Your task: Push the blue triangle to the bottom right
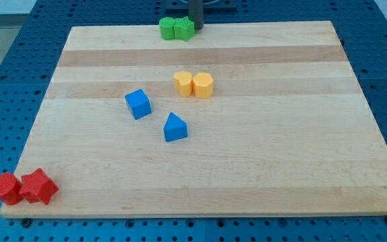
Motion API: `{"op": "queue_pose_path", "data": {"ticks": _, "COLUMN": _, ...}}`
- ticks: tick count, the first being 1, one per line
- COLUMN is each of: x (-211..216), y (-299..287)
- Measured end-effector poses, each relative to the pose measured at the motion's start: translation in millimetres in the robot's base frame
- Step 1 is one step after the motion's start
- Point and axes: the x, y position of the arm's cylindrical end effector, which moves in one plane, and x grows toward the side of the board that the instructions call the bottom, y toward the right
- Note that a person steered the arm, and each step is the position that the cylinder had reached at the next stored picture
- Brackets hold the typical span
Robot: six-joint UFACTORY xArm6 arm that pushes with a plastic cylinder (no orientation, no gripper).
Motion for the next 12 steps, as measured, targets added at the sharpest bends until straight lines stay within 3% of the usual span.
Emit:
{"op": "queue_pose_path", "data": {"ticks": 1, "x": 0, "y": 4}}
{"op": "queue_pose_path", "data": {"ticks": 2, "x": 17, "y": 60}}
{"op": "queue_pose_path", "data": {"ticks": 3, "x": 46, "y": 127}}
{"op": "queue_pose_path", "data": {"ticks": 4, "x": 90, "y": 147}}
{"op": "queue_pose_path", "data": {"ticks": 5, "x": 121, "y": 87}}
{"op": "queue_pose_path", "data": {"ticks": 8, "x": 146, "y": -183}}
{"op": "queue_pose_path", "data": {"ticks": 9, "x": 186, "y": -216}}
{"op": "queue_pose_path", "data": {"ticks": 10, "x": 224, "y": -184}}
{"op": "queue_pose_path", "data": {"ticks": 12, "x": 230, "y": -26}}
